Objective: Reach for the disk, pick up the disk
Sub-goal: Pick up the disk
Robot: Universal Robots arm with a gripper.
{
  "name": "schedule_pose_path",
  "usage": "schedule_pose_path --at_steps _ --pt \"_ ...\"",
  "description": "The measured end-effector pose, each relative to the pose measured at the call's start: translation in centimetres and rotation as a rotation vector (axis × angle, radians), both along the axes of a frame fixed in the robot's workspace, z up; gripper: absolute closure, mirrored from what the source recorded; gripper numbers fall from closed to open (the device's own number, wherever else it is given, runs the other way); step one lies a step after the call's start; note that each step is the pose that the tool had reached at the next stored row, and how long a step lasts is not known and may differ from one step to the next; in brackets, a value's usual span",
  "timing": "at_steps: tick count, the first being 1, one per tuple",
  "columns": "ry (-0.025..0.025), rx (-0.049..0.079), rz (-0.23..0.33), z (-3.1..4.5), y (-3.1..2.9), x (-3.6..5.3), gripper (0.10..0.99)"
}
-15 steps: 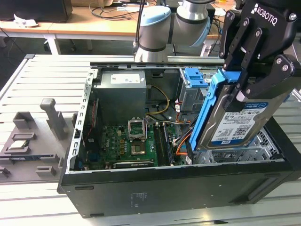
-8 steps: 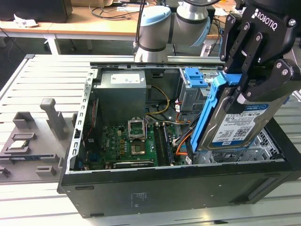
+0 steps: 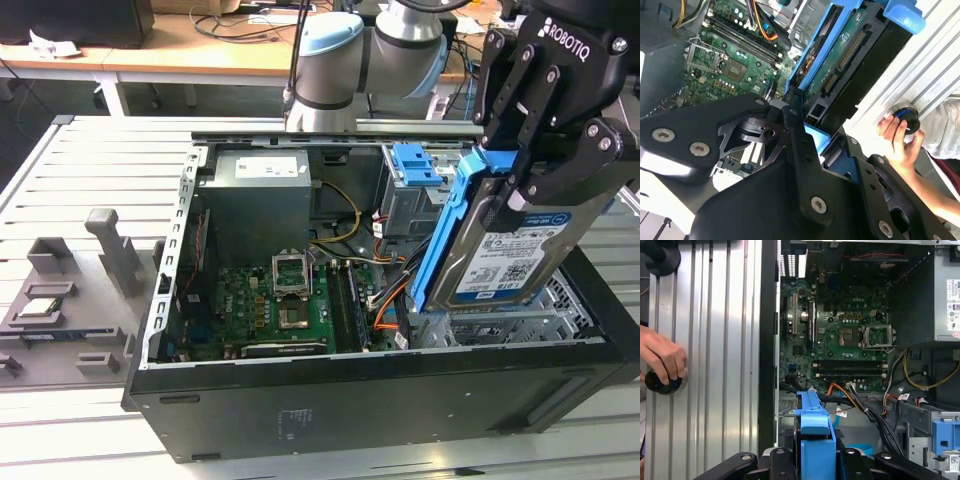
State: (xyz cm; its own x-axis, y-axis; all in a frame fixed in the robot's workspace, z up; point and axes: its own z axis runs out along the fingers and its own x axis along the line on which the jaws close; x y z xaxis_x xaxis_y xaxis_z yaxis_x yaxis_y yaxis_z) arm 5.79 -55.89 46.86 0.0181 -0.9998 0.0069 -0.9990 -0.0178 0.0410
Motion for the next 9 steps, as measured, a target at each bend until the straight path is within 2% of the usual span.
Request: schedule_pose_path --at_steps 4,9 --pt "0.0000 -0.002 0.000 -0.11 0.57 1.08 0.718" --pt "0.0002 -0.004 0.000 -0.19 0.91 2.02 0.718"
